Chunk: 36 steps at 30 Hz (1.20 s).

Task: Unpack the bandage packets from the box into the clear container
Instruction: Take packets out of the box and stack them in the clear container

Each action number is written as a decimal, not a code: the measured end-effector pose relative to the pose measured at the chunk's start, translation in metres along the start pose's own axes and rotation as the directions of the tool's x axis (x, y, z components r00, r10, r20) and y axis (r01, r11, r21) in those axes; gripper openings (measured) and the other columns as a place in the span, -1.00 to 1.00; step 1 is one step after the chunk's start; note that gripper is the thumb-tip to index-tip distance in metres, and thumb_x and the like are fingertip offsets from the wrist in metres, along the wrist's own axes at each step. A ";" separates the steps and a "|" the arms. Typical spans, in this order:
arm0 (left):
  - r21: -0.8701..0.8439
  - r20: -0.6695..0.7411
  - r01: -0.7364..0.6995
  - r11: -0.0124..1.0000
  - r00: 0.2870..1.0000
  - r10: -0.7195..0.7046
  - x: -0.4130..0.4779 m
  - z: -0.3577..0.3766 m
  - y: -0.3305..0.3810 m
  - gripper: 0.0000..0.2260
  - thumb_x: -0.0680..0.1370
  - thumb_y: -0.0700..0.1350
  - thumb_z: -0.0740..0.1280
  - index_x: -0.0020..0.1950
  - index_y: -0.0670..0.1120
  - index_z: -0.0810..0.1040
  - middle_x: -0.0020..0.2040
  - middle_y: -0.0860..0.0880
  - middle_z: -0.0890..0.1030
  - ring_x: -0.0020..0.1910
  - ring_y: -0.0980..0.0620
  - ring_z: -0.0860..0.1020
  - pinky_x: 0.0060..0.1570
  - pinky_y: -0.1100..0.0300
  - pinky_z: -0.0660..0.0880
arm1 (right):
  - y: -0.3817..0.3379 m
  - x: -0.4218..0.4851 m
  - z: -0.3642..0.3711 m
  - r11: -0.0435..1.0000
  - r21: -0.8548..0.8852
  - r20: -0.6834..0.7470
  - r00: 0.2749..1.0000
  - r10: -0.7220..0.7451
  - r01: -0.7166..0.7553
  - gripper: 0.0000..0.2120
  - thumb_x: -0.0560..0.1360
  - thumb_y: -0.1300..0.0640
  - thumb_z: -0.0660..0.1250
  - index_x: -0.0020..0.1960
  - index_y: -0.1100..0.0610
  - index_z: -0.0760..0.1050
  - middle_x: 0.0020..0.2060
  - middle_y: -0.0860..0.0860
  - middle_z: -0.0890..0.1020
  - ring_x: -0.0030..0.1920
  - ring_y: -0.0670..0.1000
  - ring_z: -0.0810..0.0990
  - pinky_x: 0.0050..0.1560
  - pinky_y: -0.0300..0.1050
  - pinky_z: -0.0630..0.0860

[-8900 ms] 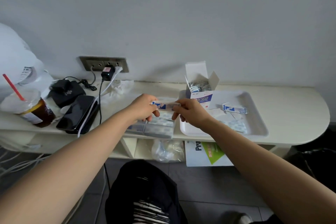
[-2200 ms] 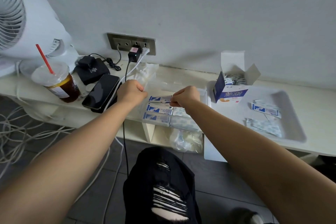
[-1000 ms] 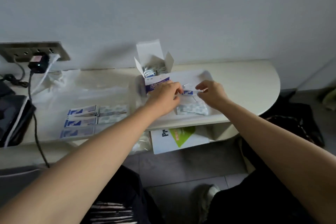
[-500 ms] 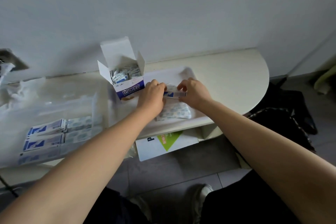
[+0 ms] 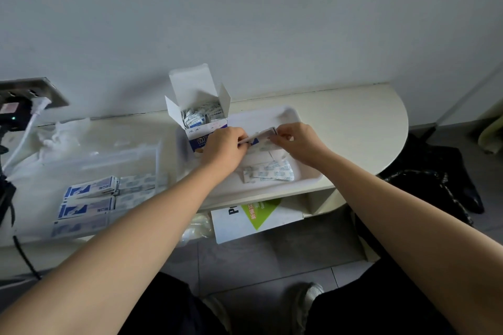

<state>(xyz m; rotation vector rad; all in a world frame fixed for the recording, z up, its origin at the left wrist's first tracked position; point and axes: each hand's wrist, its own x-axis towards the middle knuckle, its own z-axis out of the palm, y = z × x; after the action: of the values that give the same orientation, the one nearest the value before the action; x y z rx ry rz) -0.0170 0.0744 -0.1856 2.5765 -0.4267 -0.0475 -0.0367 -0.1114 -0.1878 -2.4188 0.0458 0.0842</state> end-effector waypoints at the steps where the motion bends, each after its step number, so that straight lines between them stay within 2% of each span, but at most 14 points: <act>1: -0.027 0.008 0.010 1.000 1.000 -0.010 -0.003 -0.004 0.000 -0.91 0.54 -0.15 0.33 -0.09 -0.06 0.64 -0.26 -0.04 0.64 -0.27 -0.02 0.57 -0.23 0.14 0.49 | -0.003 -0.003 -0.001 1.000 0.004 0.009 1.000 -0.004 0.003 -0.71 0.55 0.01 0.30 -0.17 0.23 0.58 -0.29 0.20 0.57 -0.35 0.03 0.37 -0.33 -0.10 0.27; 5: -0.054 0.121 0.051 0.997 0.992 -0.044 -0.012 -0.010 -0.001 -0.91 0.54 -0.16 0.31 -0.10 -0.06 0.61 -0.22 -0.03 0.65 -0.32 0.02 0.62 -0.22 0.17 0.52 | -0.008 -0.008 0.002 1.000 0.021 0.013 1.000 -0.015 0.015 -0.79 0.52 0.07 0.34 -0.11 0.22 0.62 -0.22 0.22 0.62 -0.30 0.07 0.42 -0.28 -0.09 0.35; 9: -0.062 0.223 0.082 0.995 0.972 -0.067 -0.022 -0.011 -0.004 -0.90 0.53 -0.16 0.32 -0.15 -0.06 0.59 -0.23 -0.01 0.66 -0.38 0.06 0.61 -0.46 0.29 0.37 | -0.014 -0.015 0.007 0.997 0.073 0.016 1.000 -0.025 0.024 -0.89 0.48 0.05 0.40 -0.09 0.07 0.65 -0.21 0.07 0.66 -0.14 0.09 0.59 -0.11 0.01 0.52; 13: -0.148 0.234 0.155 0.977 0.965 -0.118 -0.028 -0.009 -0.009 -0.96 0.52 -0.15 0.37 -0.11 -0.08 0.61 -0.23 -0.03 0.66 -0.38 0.05 0.61 -0.51 0.32 0.32 | -0.016 -0.019 0.008 0.995 0.092 0.033 0.999 0.020 -0.023 -0.90 0.49 0.07 0.39 -0.06 0.07 0.65 -0.20 0.04 0.66 -0.21 0.04 0.55 -0.22 -0.09 0.48; 16: -0.160 0.240 0.181 0.970 0.961 -0.140 -0.029 -0.007 -0.011 -0.95 0.51 -0.16 0.40 -0.05 -0.10 0.61 -0.21 -0.03 0.65 -0.36 0.05 0.60 -0.51 0.32 0.31 | -0.013 -0.022 0.003 0.990 0.126 0.011 0.998 0.063 -0.064 -0.87 0.52 0.10 0.36 -0.02 0.12 0.65 -0.24 -0.02 0.62 -0.31 -0.10 0.48 -0.33 -0.28 0.39; 18: -0.151 0.268 0.181 0.972 0.954 -0.136 -0.030 -0.006 -0.012 -0.92 0.50 -0.15 0.41 -0.02 -0.10 0.60 -0.17 -0.02 0.65 -0.35 0.07 0.59 -0.47 0.30 0.33 | -0.010 -0.024 0.001 0.980 0.177 -0.003 0.996 0.092 -0.090 -0.88 0.52 0.12 0.36 -0.01 0.12 0.64 -0.25 -0.03 0.62 -0.31 -0.13 0.48 -0.32 -0.33 0.38; 20: -0.098 0.279 0.163 0.982 0.952 -0.130 -0.032 -0.007 -0.013 -0.86 0.50 -0.13 0.42 0.04 -0.08 0.59 -0.09 -0.01 0.64 -0.30 0.09 0.55 -0.39 0.31 0.35 | -0.008 -0.025 -0.001 0.954 0.275 -0.009 0.992 0.125 -0.118 -0.88 0.51 0.17 0.35 0.02 0.12 0.63 -0.24 0.00 0.65 -0.27 -0.08 0.52 -0.27 -0.28 0.44; 22: -0.058 0.227 0.139 0.989 0.966 -0.122 -0.035 -0.012 -0.014 -0.83 0.51 -0.15 0.37 0.10 -0.06 0.57 -0.02 -0.02 0.63 -0.23 0.06 0.54 -0.28 0.25 0.39 | -0.012 -0.026 -0.002 0.919 0.365 0.017 0.988 0.154 -0.149 -0.87 0.50 0.22 0.33 0.02 0.14 0.61 -0.25 0.01 0.64 -0.29 -0.07 0.50 -0.30 -0.27 0.44; 23: -0.097 0.199 0.136 0.986 0.973 -0.115 -0.036 -0.017 -0.015 -0.83 0.53 -0.16 0.32 0.12 -0.06 0.56 0.00 -0.02 0.62 -0.22 0.04 0.54 -0.24 0.23 0.42 | -0.016 -0.026 -0.002 0.907 0.391 0.033 0.987 0.158 -0.158 -0.88 0.50 0.23 0.32 0.01 0.15 0.60 -0.27 0.02 0.63 -0.31 -0.08 0.49 -0.33 -0.30 0.42; 26: -0.379 0.183 0.171 0.909 0.977 -0.107 -0.044 -0.036 -0.015 -0.84 0.62 -0.12 0.17 0.14 -0.04 0.50 -0.09 -0.02 0.62 -0.33 0.02 0.55 -0.40 0.24 0.40 | -0.035 -0.027 0.002 0.892 0.423 0.103 0.987 0.126 -0.158 -0.93 0.49 0.23 0.34 -0.06 0.14 0.59 -0.30 0.02 0.61 -0.34 -0.10 0.47 -0.38 -0.34 0.39; 28: -0.453 0.119 0.155 0.878 0.986 -0.113 -0.051 -0.051 -0.020 -0.88 0.61 -0.12 0.23 0.01 -0.10 0.54 -0.23 -0.02 0.63 -0.44 0.04 0.51 -0.46 0.28 0.38 | -0.050 -0.028 0.008 0.889 0.433 0.149 0.985 0.089 -0.146 -0.95 0.49 0.22 0.37 -0.10 0.12 0.61 -0.31 0.03 0.61 -0.34 -0.08 0.46 -0.36 -0.31 0.38; 31: -0.404 -0.008 0.117 0.907 0.991 -0.131 -0.065 -0.073 -0.039 -0.88 0.55 -0.15 0.35 -0.19 -0.06 0.55 -0.35 0.00 0.63 -0.58 0.13 0.45 -0.44 0.29 0.42 | -0.074 -0.027 0.023 0.877 0.470 0.170 0.985 0.027 -0.105 -0.96 0.47 0.20 0.41 -0.13 0.09 0.64 -0.30 0.09 0.61 -0.31 -0.04 0.48 -0.31 -0.22 0.39; 34: -0.378 -0.101 0.123 0.917 0.980 -0.173 -0.085 -0.098 -0.062 -0.89 0.52 -0.14 0.39 -0.21 -0.04 0.58 -0.37 -0.02 0.63 -0.60 0.21 0.43 -0.48 0.35 0.41 | -0.101 -0.029 0.040 0.868 0.495 0.170 0.984 -0.048 -0.043 -0.97 0.43 0.17 0.45 -0.15 0.06 0.66 -0.31 0.10 0.60 -0.30 -0.02 0.47 -0.32 -0.20 0.37; 36: -0.383 -0.152 0.145 0.912 0.964 -0.217 -0.100 -0.116 -0.081 -0.90 0.50 -0.12 0.43 -0.22 -0.05 0.59 -0.37 -0.02 0.63 -0.56 0.20 0.47 -0.46 0.31 0.43 | -0.124 -0.031 0.052 0.868 0.496 0.170 0.982 -0.086 -0.010 -0.98 0.41 0.14 0.48 -0.16 0.07 0.67 -0.33 0.09 0.61 -0.32 -0.01 0.45 -0.35 -0.18 0.35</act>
<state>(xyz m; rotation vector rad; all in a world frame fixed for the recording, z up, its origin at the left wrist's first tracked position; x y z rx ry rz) -0.0748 0.2280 -0.1313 2.2130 -0.0905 0.0503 -0.0627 0.0159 -0.1430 -1.8846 -0.0607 0.2513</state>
